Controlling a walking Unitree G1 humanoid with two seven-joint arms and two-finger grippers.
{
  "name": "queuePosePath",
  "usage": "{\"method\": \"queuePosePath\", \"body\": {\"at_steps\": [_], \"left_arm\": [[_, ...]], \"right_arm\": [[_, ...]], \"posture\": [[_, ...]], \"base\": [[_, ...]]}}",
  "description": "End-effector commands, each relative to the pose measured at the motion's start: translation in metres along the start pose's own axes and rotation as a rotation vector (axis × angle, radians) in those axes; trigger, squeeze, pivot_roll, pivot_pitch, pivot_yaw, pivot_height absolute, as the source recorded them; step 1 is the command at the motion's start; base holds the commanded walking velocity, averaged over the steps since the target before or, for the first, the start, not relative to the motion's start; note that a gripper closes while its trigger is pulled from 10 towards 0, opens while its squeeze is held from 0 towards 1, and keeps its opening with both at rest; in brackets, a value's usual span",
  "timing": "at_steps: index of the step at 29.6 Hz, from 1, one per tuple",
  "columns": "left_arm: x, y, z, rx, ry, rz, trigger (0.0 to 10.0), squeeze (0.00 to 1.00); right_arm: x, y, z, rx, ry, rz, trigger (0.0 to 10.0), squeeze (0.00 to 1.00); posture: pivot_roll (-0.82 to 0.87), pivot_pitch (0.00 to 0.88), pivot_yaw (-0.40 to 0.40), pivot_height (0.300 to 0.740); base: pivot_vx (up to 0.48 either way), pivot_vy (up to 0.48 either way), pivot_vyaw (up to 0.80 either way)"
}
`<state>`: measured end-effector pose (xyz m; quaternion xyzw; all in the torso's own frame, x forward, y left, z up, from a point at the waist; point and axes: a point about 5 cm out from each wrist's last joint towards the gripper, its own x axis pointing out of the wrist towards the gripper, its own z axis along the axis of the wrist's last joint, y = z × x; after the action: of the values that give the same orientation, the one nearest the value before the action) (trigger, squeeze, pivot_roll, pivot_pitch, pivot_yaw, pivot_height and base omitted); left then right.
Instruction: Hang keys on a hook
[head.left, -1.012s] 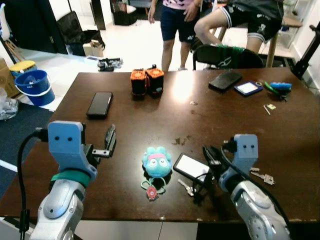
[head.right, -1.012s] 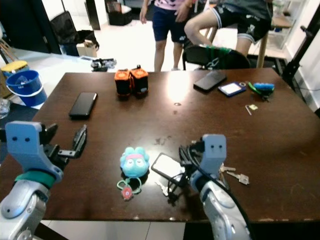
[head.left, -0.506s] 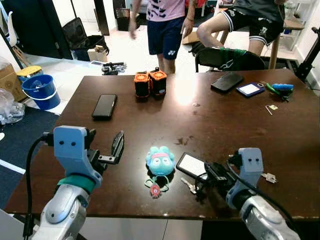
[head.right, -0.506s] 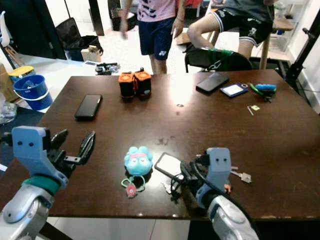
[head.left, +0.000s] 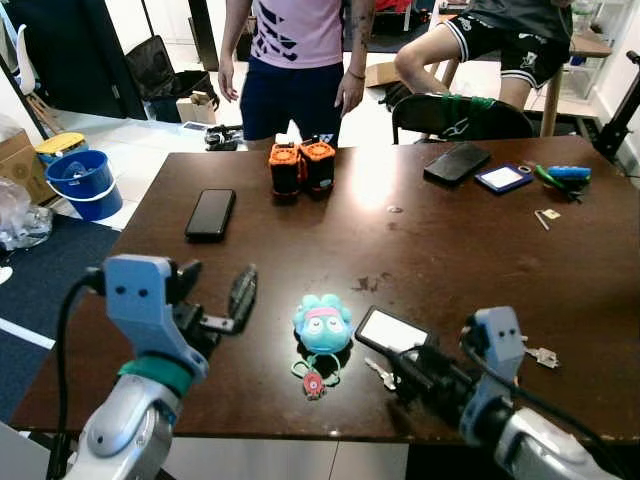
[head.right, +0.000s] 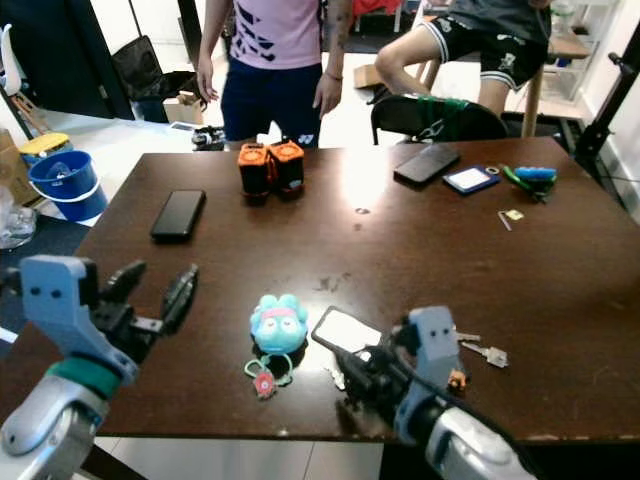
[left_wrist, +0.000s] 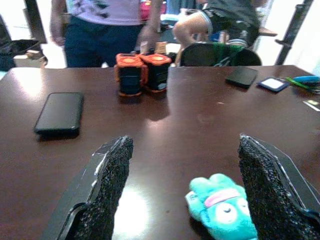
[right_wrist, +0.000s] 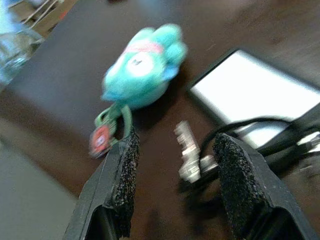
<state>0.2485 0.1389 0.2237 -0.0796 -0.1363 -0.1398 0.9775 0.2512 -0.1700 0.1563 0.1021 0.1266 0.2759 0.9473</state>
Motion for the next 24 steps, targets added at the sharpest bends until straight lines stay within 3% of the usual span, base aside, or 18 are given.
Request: {"method": "queuePosePath", "body": {"at_steps": [1, 4, 12, 19, 21, 24], "left_arm": [[-0.003, 0.0, 0.0, -0.003, 0.01, -0.008, 10.0, 0.0], [-0.004, -0.001, -0.002, -0.01, 0.017, -0.015, 10.0, 0.0], [-0.005, -0.003, -0.003, -0.029, 0.027, -0.034, 10.0, 0.0], [-0.005, -0.003, -0.002, -0.05, 0.024, -0.028, 10.0, 0.0], [-0.005, -0.003, -0.002, -0.052, 0.023, -0.028, 10.0, 0.0], [-0.004, -0.003, -0.002, -0.052, 0.023, -0.029, 10.0, 0.0]], "right_arm": [[-0.001, 0.005, -0.002, 0.005, 0.017, 0.032, 10.0, 0.0], [-0.004, 0.006, -0.003, -0.016, 0.034, 0.044, 10.0, 0.0], [-0.01, -0.008, -0.004, -0.117, 0.087, -0.074, 10.0, 0.0], [-0.009, -0.019, 0.003, -0.206, 0.037, -0.18, 10.0, 0.0], [-0.008, -0.021, 0.004, -0.285, 0.035, -0.194, 10.0, 0.0], [-0.006, -0.021, 0.004, -0.322, 0.043, -0.193, 10.0, 0.0]], "posture": [[-0.19, 0.135, 0.194, 0.74], [-0.19, 0.131, 0.194, 0.74], [-0.19, 0.131, 0.194, 0.74], [-0.19, 0.134, 0.197, 0.74], [-0.19, 0.136, 0.199, 0.74], [-0.19, 0.145, 0.2, 0.74]], "base": [[0.0, 0.0, 0.0], [0.0, 0.0, 0.0], [0.0, 0.0, 0.0], [0.0, 0.0, 0.0], [0.0, 0.0, 0.0], [0.0, 0.0, 0.0]]}}
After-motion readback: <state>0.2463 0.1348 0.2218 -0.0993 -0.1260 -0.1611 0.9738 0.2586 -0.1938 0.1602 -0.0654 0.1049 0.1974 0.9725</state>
